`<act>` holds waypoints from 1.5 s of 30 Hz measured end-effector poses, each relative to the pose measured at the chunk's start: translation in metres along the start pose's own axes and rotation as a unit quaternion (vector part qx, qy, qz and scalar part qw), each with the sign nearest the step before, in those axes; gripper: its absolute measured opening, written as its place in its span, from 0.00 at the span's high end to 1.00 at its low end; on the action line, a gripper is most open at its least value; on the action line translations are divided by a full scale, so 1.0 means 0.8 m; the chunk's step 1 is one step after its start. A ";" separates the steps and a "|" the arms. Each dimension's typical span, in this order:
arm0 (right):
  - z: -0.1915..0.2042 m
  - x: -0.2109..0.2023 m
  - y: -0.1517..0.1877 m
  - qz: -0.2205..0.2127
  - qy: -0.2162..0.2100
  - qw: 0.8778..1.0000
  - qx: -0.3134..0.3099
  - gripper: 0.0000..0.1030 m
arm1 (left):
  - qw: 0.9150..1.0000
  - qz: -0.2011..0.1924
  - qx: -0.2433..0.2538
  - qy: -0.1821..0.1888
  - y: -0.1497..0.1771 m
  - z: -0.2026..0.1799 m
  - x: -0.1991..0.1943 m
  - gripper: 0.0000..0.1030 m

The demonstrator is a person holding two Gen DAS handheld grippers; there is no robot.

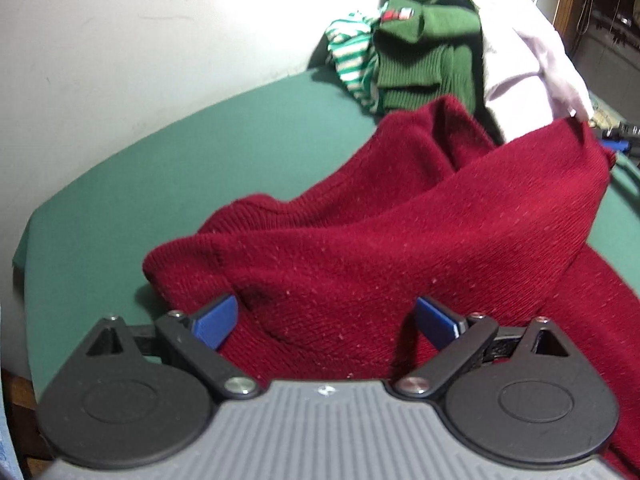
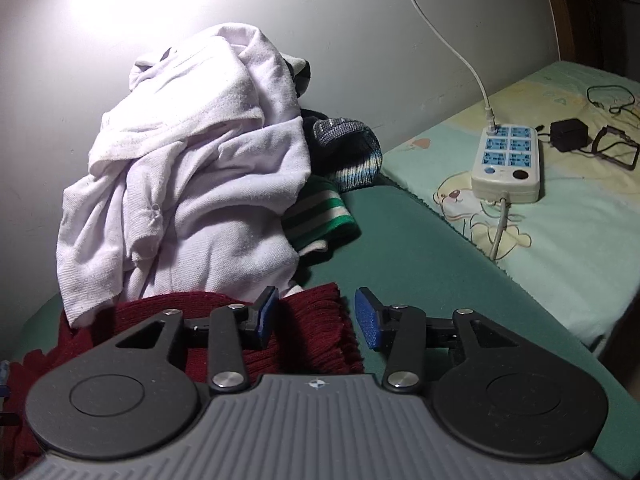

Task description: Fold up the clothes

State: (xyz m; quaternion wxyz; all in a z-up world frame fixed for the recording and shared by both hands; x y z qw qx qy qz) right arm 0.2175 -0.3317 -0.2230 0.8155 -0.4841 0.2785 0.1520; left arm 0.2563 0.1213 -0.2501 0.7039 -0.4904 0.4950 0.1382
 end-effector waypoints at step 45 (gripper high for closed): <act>0.157 -0.221 -0.046 -0.136 -0.176 0.975 -0.014 0.94 | 0.999 -0.014 0.016 0.023 -0.025 0.001 0.020 0.37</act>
Point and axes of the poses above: each gripper's, at about its wrist camera, not at the fingertips, and x roughly the way its jaws point, z to its left, y to its underside, the point moved 9 cm from there along x, roughly the way its jaws point, and after that the axes turned 4 degrees about z, right-handed, at the moved point
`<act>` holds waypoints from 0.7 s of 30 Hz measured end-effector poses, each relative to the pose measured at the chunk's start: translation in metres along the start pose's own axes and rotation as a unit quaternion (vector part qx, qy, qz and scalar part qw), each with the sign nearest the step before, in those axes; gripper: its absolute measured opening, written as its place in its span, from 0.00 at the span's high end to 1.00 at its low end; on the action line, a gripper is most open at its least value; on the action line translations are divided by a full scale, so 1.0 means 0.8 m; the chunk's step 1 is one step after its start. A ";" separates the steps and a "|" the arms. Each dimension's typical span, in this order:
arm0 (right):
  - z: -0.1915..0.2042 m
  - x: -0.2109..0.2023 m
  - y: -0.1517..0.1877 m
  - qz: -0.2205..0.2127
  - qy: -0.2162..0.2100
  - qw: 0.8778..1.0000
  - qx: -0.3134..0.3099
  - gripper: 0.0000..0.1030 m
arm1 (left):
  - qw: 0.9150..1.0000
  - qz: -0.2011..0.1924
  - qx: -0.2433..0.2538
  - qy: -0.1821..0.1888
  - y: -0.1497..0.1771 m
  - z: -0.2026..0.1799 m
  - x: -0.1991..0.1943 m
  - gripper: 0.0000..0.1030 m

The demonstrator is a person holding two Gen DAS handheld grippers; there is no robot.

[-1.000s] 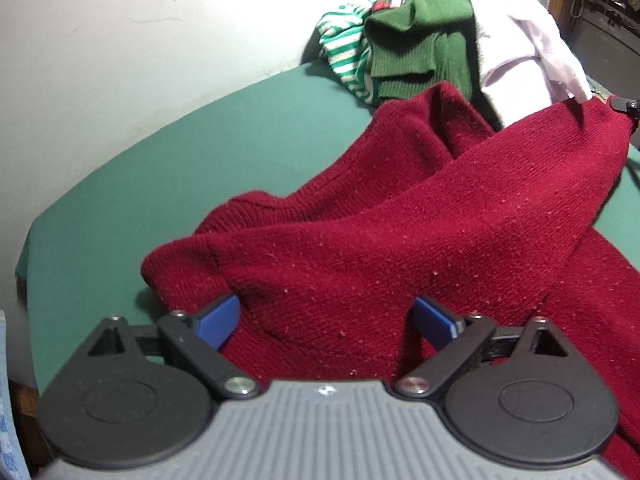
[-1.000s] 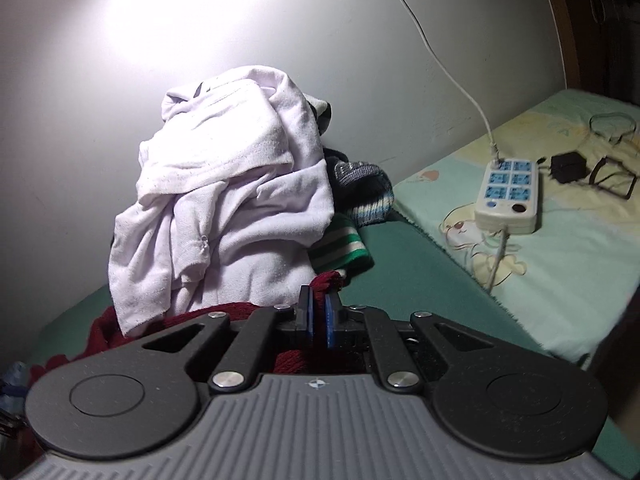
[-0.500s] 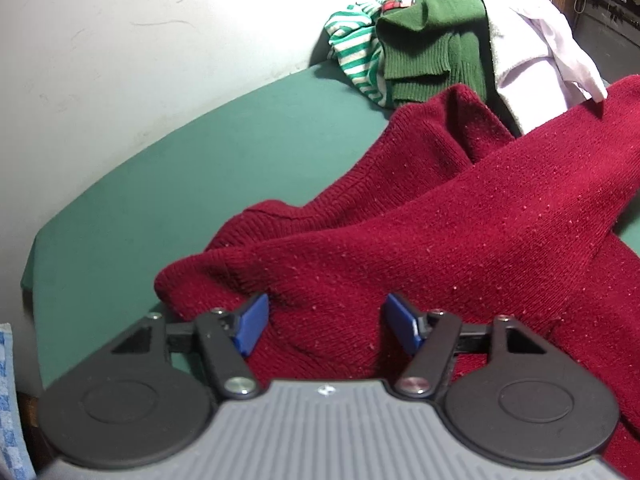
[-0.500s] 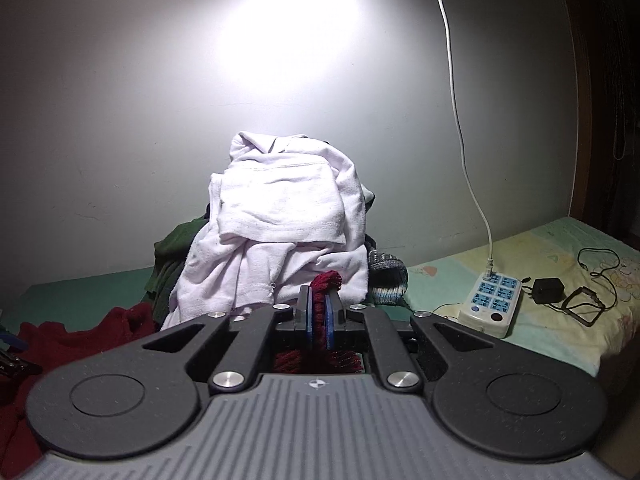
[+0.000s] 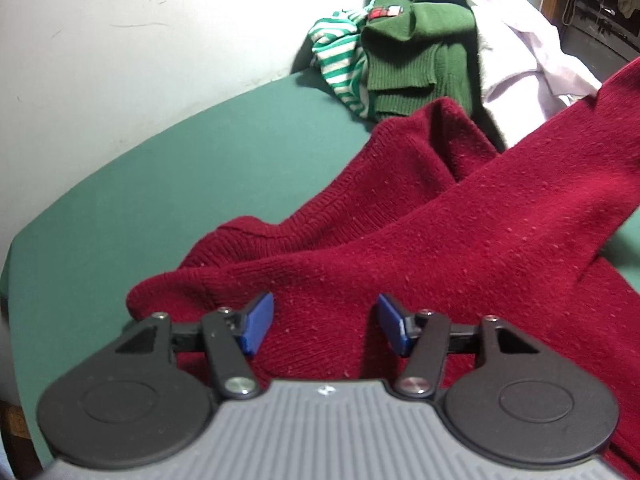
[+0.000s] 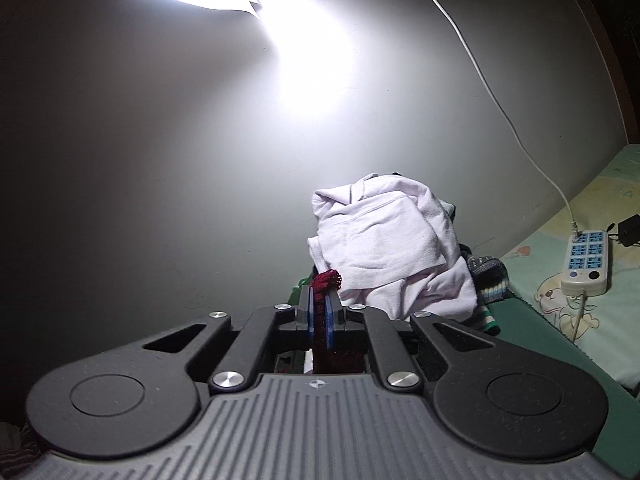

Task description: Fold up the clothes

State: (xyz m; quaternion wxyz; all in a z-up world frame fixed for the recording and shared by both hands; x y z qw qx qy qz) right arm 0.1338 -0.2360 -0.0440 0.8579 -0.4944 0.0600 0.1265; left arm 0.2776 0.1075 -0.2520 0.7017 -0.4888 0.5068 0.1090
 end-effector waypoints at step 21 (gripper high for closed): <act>0.160 -0.044 0.054 0.066 -0.213 0.971 0.088 0.94 | 0.997 -0.033 -0.062 -0.008 -0.003 0.006 -0.008 0.71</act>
Point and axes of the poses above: each gripper's, at about its wrist camera, not at the fingertips, and x roughly the way its jaws point, z to its left, y to its underside, the point moved 9 cm from there along x, roughly the way its jaws point, and after that the axes turned 4 degrees about z, right-handed, at the moved point
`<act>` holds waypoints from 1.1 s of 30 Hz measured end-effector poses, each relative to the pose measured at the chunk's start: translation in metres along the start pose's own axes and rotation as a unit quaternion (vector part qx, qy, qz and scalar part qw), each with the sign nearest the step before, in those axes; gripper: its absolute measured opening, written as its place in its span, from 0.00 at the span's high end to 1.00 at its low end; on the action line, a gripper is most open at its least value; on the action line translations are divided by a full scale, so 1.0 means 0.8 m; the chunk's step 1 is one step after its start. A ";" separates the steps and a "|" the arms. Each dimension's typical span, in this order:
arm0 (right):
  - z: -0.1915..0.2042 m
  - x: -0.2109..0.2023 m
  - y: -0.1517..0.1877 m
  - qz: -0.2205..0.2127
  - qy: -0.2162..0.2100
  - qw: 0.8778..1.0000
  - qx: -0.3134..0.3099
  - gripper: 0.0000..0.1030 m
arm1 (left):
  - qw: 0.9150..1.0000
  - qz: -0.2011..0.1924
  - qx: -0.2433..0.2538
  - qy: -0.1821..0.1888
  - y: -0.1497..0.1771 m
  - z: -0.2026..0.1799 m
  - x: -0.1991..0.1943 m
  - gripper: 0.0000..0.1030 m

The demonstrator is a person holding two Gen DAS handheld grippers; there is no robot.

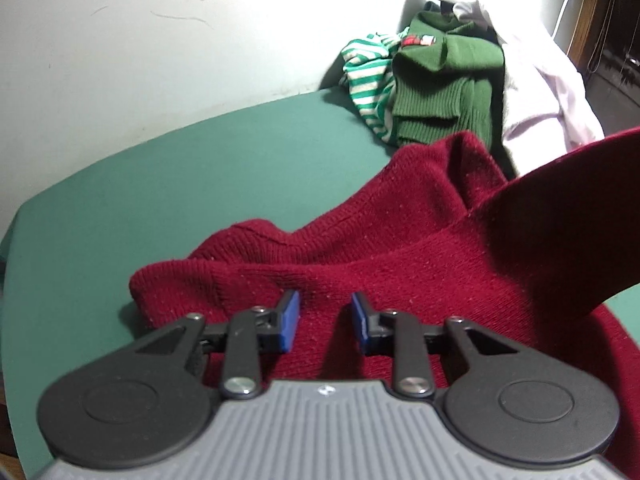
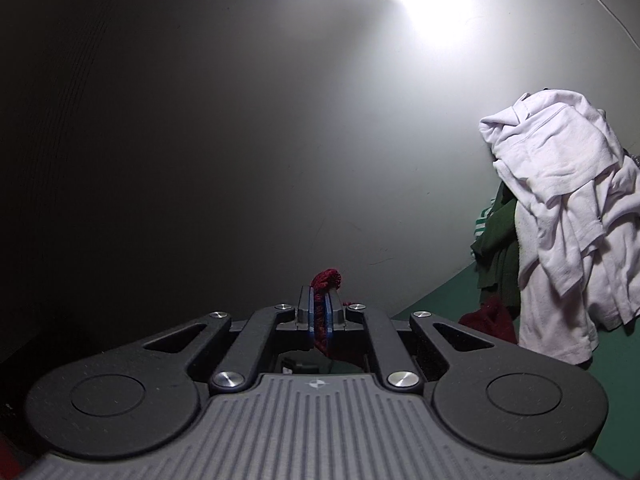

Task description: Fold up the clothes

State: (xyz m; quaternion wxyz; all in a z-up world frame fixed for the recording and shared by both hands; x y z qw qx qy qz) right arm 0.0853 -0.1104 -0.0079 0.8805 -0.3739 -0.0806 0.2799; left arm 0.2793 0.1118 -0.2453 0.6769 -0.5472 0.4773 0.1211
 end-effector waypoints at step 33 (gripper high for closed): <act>0.103 0.011 0.157 0.227 -0.163 0.959 0.042 0.94 | 0.999 -0.003 0.034 0.020 0.042 -0.017 -0.047 0.69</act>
Point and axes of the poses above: each gripper's, at about its wrist camera, not at the fingertips, and x roughly the way its jaws point, z to its left, y to its underside, the point moved 9 cm from there along x, roughly the way its jaws point, and after that the axes turned 4 degrees about z, right-handed, at the moved point
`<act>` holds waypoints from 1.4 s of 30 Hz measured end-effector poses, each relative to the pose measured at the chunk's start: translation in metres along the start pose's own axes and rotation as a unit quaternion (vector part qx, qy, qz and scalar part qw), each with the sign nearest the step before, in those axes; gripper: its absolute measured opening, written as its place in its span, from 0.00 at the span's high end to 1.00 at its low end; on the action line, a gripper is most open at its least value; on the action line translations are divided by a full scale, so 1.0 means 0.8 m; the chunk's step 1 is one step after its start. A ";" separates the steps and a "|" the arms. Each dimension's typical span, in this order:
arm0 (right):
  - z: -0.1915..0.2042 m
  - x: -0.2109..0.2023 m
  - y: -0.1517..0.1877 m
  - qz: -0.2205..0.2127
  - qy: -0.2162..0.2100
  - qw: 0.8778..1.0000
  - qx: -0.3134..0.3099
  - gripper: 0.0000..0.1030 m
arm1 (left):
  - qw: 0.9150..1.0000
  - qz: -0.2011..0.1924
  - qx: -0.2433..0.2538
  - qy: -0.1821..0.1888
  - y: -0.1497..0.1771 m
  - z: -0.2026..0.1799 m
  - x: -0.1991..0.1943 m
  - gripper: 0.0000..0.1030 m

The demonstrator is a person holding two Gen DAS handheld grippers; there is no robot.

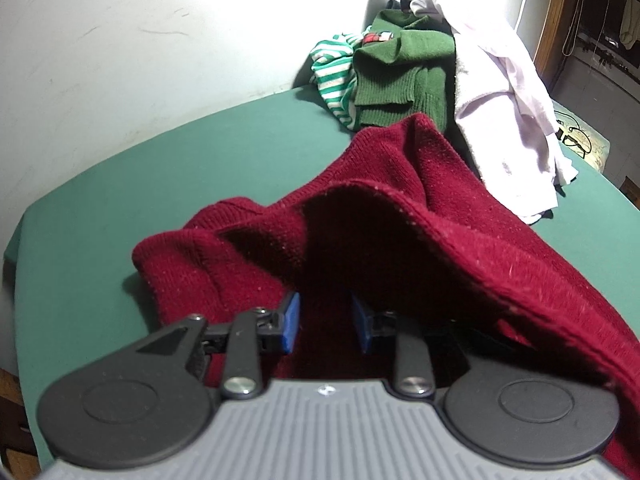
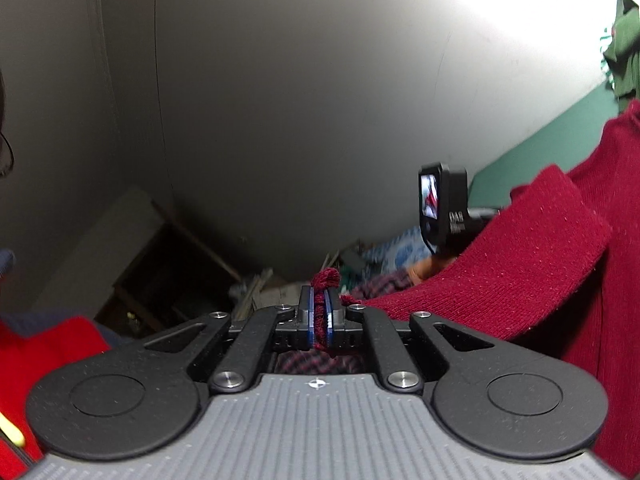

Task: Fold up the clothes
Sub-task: 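Raise the red sweater high with the right gripper, letting it hang straight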

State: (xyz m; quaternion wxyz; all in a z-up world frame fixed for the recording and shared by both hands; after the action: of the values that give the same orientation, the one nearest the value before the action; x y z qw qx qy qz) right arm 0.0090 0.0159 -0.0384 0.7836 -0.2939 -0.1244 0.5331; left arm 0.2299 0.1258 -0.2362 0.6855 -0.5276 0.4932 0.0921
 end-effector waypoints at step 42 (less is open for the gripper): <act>-0.109 -0.032 0.065 0.156 0.082 0.984 0.018 0.94 | 0.996 -0.010 -0.077 0.038 0.069 0.025 -0.048 0.40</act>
State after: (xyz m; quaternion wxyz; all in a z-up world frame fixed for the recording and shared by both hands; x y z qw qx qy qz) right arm 0.0034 -0.0224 -0.1354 0.7038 -0.3383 -0.0029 0.6247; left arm 0.1864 0.1808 -0.2425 0.6243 -0.5867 0.5055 0.1027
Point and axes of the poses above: each gripper's, at about its wrist camera, not at the fingertips, and x roughly the way its jaws point, z to its left, y to its underside, the point moved 9 cm from there along x, roughly the way its jaws point, and after that the axes turned 4 degrees about z, right-handed, at the moved point
